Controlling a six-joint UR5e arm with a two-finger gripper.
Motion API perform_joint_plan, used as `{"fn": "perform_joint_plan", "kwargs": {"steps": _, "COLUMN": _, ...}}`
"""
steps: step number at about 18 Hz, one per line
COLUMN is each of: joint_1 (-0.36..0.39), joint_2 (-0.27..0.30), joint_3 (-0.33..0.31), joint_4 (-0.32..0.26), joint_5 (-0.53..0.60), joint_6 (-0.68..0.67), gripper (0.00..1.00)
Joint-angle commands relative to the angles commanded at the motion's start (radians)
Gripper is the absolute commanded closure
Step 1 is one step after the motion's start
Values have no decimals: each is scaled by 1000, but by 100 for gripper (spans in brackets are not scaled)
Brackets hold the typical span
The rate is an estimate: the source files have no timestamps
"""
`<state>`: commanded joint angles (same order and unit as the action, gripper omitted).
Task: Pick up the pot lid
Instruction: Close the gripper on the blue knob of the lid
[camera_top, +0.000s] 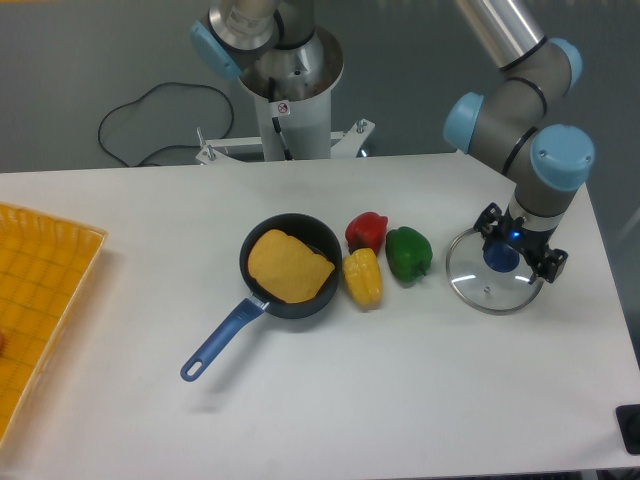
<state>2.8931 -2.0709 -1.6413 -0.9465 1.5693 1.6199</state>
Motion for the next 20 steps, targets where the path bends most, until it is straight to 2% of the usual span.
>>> {"fn": "perform_joint_plan", "kwargs": {"steps": 20, "joint_1": 2, "joint_2": 9, "joint_3": -49, "joint_4": 0, "joint_5": -2, "joint_6": 5, "gripper": 0}}
